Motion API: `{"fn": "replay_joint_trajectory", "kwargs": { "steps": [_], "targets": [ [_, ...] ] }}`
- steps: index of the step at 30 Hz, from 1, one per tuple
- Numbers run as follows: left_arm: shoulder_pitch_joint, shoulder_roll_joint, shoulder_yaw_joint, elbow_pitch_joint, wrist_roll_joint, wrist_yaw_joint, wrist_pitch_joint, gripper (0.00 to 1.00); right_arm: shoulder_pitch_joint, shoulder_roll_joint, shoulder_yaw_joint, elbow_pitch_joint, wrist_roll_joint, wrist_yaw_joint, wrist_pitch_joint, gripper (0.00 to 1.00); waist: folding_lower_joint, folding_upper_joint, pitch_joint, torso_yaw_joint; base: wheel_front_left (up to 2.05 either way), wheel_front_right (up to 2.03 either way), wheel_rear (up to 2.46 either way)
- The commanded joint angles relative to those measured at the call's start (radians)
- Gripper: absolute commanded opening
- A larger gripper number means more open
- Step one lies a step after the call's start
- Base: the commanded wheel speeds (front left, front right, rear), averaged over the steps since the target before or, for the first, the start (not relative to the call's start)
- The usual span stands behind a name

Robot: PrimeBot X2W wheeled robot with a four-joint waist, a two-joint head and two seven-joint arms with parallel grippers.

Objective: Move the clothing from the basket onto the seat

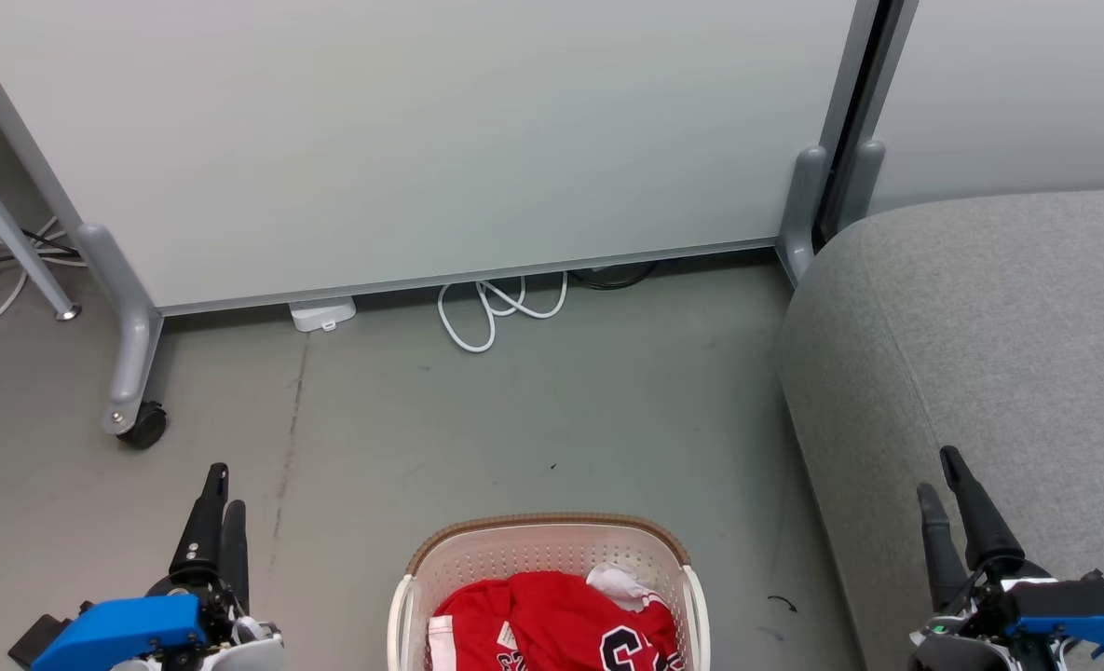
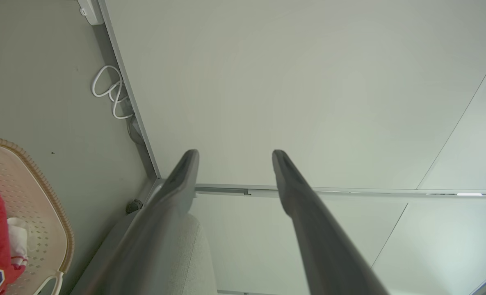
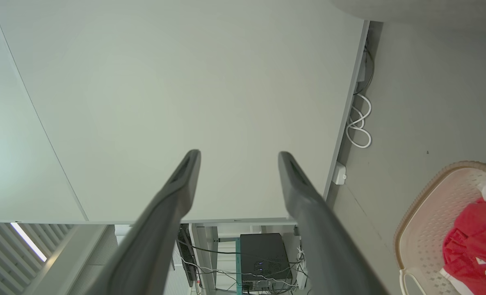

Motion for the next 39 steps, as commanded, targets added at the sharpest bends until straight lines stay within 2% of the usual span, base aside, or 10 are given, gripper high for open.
{"fn": "replay_joint_trajectory", "kwargs": {
  "steps": [1,8,15,39],
  "targets": [
    [-0.024,0.004,-0.008,-0.021,0.010,0.000,-0.012,1.00,-0.019,-0.002,0.005,-0.016,-0.007,0.001,-0.012,1.00,0.0000,0.0000,0.000,0.000,0.00,0.00,0.00],
    [-0.029,0.005,-0.022,-0.032,0.060,0.000,-0.042,1.00,-0.024,-0.003,0.016,-0.025,-0.050,0.001,-0.042,1.00,0.0000,0.0000,0.001,0.002,0.00,0.00,0.00],
    [-0.037,0.006,-0.031,-0.050,0.161,-0.001,-0.075,1.00,-0.028,-0.004,0.031,-0.044,-0.160,0.001,-0.075,1.00,0.0000,0.0000,0.002,0.003,0.00,0.00,0.00],
    [-0.054,0.007,-0.135,-0.095,0.670,0.043,-0.169,1.00,-0.046,-0.006,0.093,-0.073,-0.590,0.002,-0.169,1.00,0.0000,0.0000,0.006,0.012,0.00,0.00,0.00]
  ]
}}
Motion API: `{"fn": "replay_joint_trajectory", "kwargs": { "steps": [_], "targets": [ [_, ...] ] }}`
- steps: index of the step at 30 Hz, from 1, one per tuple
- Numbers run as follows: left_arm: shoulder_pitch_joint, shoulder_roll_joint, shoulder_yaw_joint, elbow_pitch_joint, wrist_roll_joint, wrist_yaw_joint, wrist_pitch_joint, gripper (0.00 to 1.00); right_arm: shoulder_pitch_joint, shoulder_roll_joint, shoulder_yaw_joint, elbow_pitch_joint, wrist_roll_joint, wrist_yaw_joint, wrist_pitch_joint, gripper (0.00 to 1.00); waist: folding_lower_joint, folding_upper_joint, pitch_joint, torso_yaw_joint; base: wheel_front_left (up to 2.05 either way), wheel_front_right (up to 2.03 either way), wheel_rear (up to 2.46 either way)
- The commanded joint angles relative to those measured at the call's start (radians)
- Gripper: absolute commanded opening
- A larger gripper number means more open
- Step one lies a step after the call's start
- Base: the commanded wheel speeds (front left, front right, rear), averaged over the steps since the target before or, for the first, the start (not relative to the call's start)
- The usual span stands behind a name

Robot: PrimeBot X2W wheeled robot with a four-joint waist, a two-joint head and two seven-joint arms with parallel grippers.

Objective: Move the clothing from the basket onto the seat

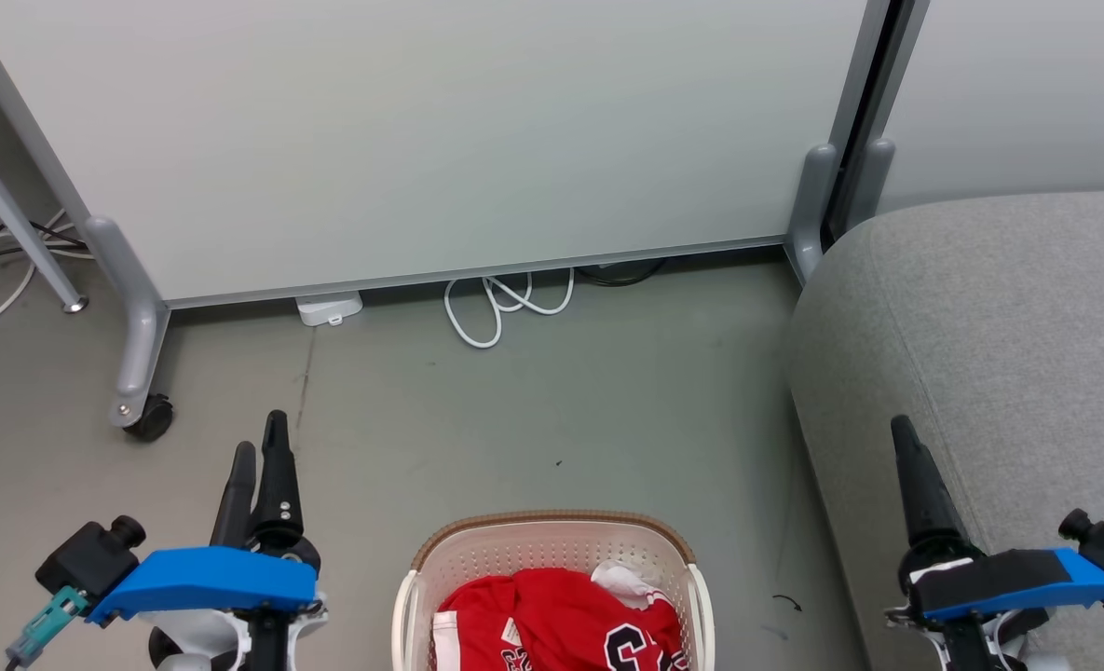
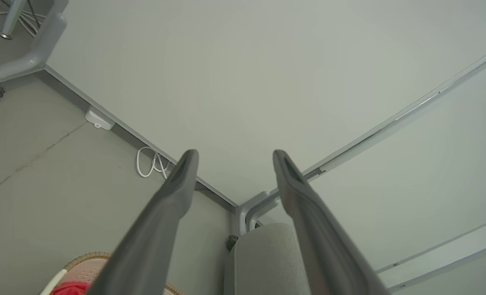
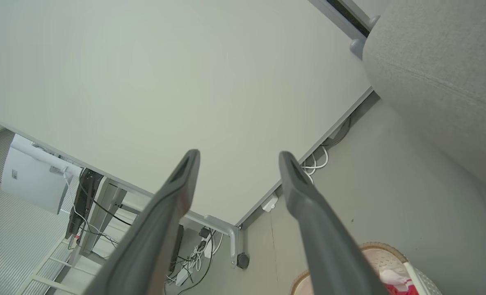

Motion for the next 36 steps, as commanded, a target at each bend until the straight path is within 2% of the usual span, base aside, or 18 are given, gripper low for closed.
{"fn": "replay_joint_trajectory", "kwargs": {
  "steps": [1,15,36],
  "targets": [
    [-0.027,0.007,-0.008,-0.018,0.031,0.004,-0.010,1.00,-0.029,-0.006,0.007,-0.016,-0.028,0.002,-0.009,1.00,0.0000,-0.0001,0.000,0.000,0.00,0.00,0.00],
    [-0.039,0.008,-0.054,-0.011,0.252,0.018,-0.055,1.00,-0.030,-0.007,0.035,-0.029,-0.234,0.003,-0.054,1.00,0.0000,-0.0001,0.005,0.007,0.00,0.00,0.00],
    [-0.054,0.009,-0.111,-0.012,0.496,0.038,-0.112,1.00,-0.039,-0.009,0.054,-0.026,-0.479,0.003,-0.111,1.00,0.0000,-0.0001,0.014,0.017,0.00,0.00,0.00]
  ]
}}
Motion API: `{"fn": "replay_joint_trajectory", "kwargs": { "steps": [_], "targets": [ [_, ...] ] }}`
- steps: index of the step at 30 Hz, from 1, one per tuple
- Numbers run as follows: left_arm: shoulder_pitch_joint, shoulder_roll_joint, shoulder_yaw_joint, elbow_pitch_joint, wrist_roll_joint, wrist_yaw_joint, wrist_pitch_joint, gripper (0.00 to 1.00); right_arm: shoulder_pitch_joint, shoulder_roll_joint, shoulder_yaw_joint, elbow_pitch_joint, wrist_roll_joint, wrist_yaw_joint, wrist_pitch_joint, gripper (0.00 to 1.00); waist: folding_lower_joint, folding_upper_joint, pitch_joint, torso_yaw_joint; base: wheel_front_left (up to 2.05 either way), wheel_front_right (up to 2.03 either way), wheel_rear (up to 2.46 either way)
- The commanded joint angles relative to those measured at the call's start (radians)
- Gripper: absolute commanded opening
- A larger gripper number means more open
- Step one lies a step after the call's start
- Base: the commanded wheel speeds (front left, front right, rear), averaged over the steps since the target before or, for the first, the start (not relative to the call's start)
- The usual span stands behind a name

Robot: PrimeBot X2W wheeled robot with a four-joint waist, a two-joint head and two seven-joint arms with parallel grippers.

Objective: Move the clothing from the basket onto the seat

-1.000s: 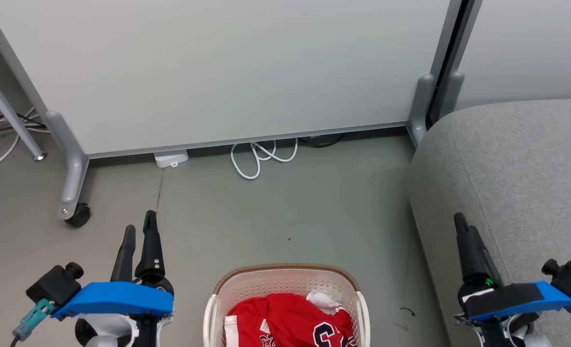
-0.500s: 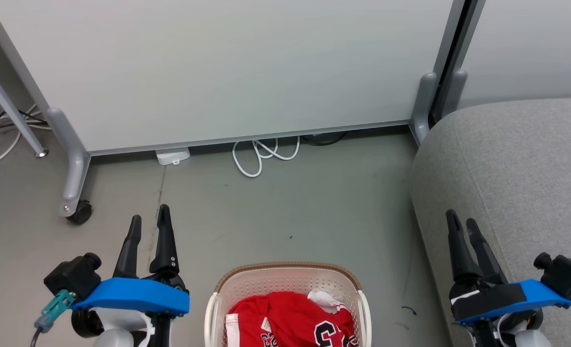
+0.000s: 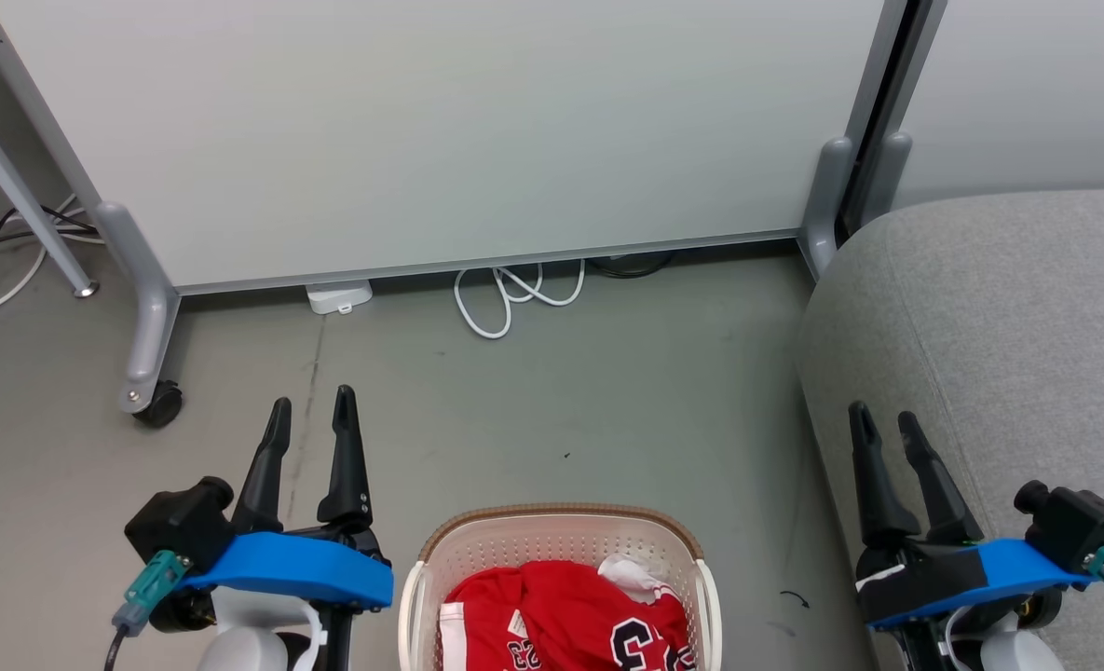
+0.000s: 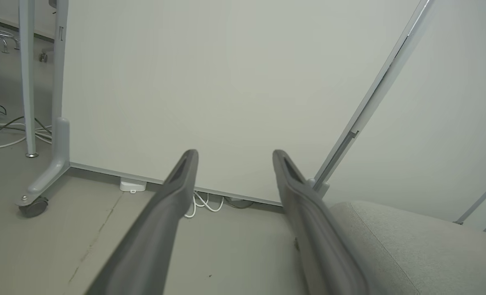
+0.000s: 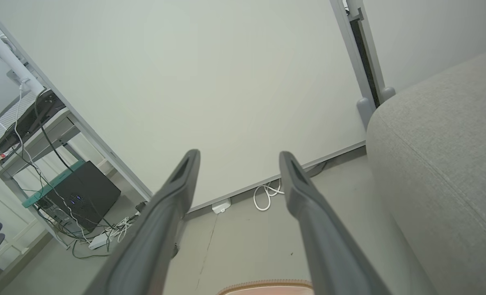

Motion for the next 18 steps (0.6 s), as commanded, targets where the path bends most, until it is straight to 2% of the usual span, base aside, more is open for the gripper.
{"fn": "replay_joint_trajectory", "kwargs": {
  "steps": [1,18],
  "targets": [
    [-0.022,0.006,-0.004,-0.009,0.027,0.003,-0.009,1.00,-0.023,-0.007,0.004,-0.004,-0.029,0.002,-0.010,1.00,0.0000,0.0000,0.001,0.000,0.00,0.00,0.00],
    [-0.033,0.006,-0.040,0.004,0.177,0.008,-0.048,1.00,-0.026,-0.008,0.025,0.010,-0.173,0.002,-0.048,1.00,0.0000,0.0000,0.009,0.007,0.00,0.00,0.00]
  ]
}}
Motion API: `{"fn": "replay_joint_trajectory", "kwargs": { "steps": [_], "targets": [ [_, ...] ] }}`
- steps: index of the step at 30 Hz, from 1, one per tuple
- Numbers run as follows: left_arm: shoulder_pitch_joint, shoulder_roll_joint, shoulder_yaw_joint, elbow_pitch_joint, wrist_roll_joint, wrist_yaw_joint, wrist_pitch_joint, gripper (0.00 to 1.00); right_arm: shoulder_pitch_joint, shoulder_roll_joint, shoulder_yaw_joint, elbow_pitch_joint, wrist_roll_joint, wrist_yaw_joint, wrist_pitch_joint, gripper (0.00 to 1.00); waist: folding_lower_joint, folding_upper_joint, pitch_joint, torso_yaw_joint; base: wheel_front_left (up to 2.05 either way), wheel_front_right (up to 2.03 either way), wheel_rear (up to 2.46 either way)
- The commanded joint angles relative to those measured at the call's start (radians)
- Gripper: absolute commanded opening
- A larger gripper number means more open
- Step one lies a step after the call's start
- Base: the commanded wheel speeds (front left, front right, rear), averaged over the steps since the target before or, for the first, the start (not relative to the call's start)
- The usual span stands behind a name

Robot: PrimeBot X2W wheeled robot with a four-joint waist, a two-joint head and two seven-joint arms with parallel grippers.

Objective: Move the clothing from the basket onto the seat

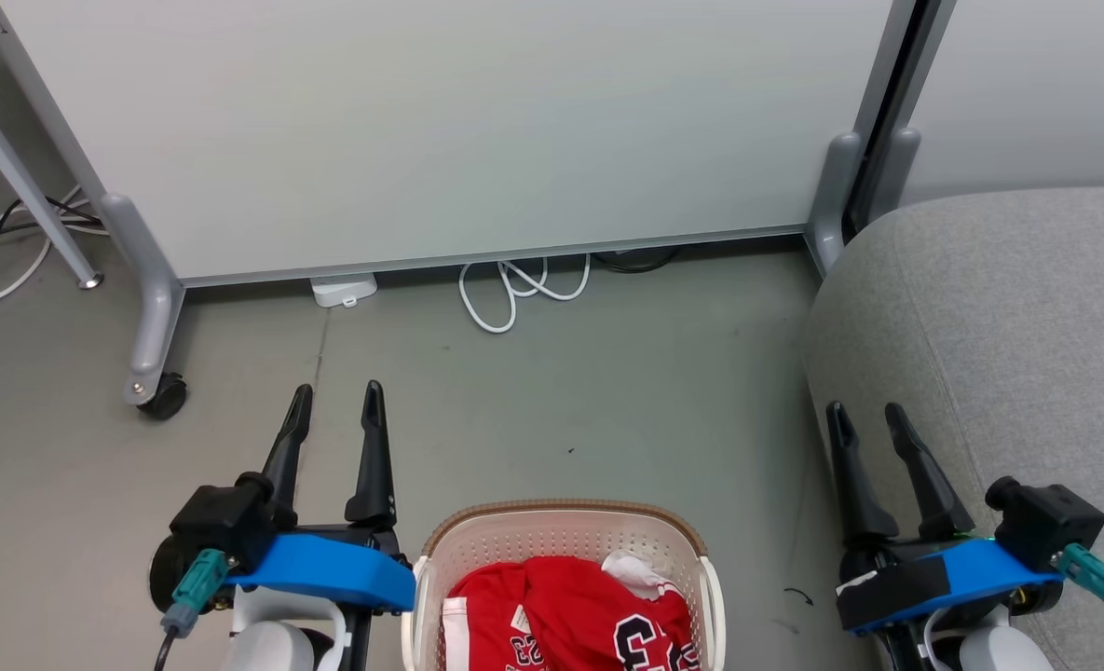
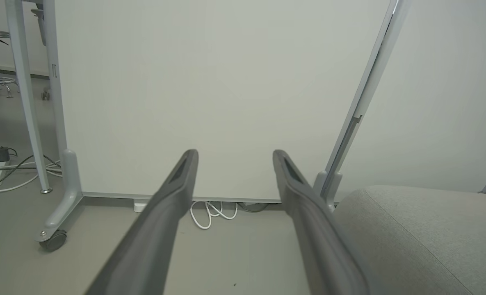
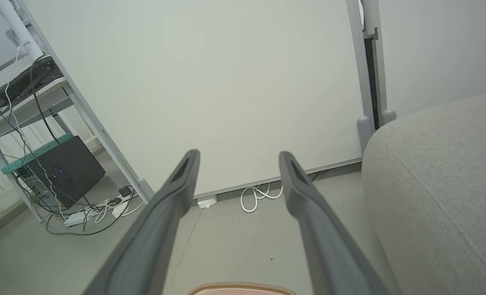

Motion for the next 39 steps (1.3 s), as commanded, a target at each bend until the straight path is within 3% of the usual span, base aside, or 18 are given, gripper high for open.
{"fn": "replay_joint_trajectory", "kwargs": {
  "steps": [1,27,39],
  "targets": [
    [-0.021,0.004,-0.004,-0.001,0.023,0.000,-0.009,1.00,-0.015,-0.007,0.003,-0.002,-0.023,0.002,-0.009,1.00,0.0000,0.0000,0.000,0.000,0.00,0.00,0.00],
    [-0.032,0.005,-0.048,0.014,0.171,0.002,-0.058,1.00,-0.030,-0.008,0.031,0.038,-0.181,0.003,-0.059,1.00,0.0000,0.0000,0.012,0.012,0.00,0.00,0.00],
    [-0.029,0.005,-0.051,0.040,0.153,-0.008,-0.065,1.00,-0.031,-0.008,0.027,0.061,-0.193,0.003,-0.065,1.00,0.0000,0.0000,0.010,0.014,0.00,0.00,0.00]
  ]
}}
